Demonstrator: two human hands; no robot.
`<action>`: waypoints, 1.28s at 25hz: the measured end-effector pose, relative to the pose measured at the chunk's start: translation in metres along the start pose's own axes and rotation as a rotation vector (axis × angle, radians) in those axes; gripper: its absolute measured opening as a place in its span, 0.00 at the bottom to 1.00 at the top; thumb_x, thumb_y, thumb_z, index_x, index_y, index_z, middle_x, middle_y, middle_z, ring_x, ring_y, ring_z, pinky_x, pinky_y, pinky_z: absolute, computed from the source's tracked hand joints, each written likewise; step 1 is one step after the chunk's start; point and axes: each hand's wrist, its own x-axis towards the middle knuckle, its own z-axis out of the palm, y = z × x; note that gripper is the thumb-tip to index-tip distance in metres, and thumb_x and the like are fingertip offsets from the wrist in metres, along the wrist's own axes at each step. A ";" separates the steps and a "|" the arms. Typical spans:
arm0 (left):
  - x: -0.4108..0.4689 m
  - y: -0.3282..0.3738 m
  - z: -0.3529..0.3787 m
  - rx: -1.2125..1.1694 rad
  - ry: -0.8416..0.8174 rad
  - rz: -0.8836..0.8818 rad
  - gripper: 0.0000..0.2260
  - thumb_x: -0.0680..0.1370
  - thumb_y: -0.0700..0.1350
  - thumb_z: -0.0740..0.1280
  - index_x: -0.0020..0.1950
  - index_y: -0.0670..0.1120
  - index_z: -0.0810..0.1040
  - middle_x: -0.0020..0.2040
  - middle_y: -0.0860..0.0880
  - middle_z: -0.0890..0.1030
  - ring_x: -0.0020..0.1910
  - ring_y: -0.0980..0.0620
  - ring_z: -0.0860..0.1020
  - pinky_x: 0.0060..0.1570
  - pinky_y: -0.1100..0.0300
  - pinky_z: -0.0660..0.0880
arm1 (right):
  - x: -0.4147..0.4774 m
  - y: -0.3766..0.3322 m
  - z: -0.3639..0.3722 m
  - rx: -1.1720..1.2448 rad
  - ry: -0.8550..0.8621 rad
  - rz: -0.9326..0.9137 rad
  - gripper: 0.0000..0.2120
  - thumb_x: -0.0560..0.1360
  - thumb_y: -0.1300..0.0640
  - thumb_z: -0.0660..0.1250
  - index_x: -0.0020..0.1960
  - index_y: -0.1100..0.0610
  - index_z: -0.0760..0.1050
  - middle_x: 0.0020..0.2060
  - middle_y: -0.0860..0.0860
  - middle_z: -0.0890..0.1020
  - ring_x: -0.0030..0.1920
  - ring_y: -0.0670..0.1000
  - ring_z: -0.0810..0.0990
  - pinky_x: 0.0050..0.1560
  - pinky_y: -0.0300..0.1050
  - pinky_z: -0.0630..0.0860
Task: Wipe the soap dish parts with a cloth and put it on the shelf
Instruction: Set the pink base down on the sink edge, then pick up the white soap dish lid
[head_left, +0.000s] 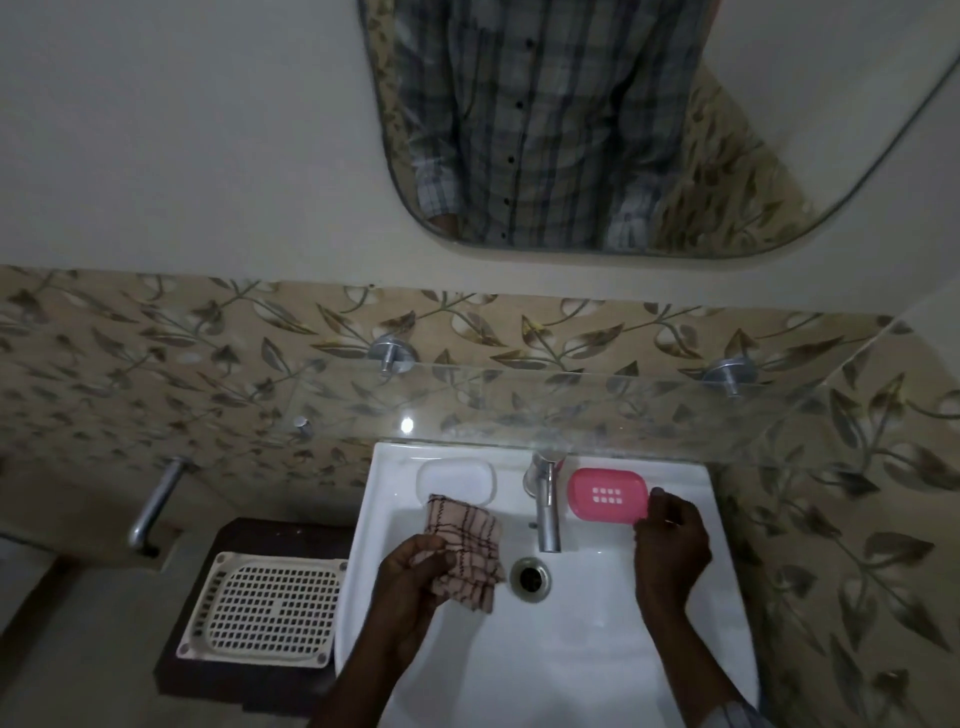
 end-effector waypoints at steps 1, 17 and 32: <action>0.000 0.001 0.004 -0.018 -0.021 -0.002 0.10 0.70 0.25 0.63 0.44 0.38 0.76 0.44 0.34 0.82 0.40 0.39 0.82 0.36 0.52 0.82 | -0.019 -0.007 -0.006 0.126 -0.101 -0.010 0.10 0.76 0.47 0.65 0.44 0.51 0.81 0.32 0.52 0.85 0.32 0.54 0.84 0.36 0.51 0.81; 0.034 -0.014 -0.039 0.490 0.236 0.097 0.19 0.76 0.31 0.66 0.67 0.39 0.75 0.54 0.35 0.80 0.48 0.39 0.82 0.48 0.47 0.82 | -0.083 0.005 0.014 0.403 -0.870 0.506 0.15 0.73 0.68 0.70 0.60 0.64 0.78 0.47 0.65 0.86 0.41 0.63 0.84 0.33 0.46 0.76; 0.096 0.032 -0.028 1.428 -0.179 0.530 0.40 0.67 0.40 0.79 0.75 0.39 0.64 0.70 0.42 0.65 0.71 0.44 0.65 0.71 0.56 0.65 | -0.073 0.008 -0.004 0.275 -0.875 0.291 0.17 0.71 0.70 0.73 0.56 0.57 0.80 0.47 0.55 0.88 0.45 0.54 0.88 0.38 0.43 0.83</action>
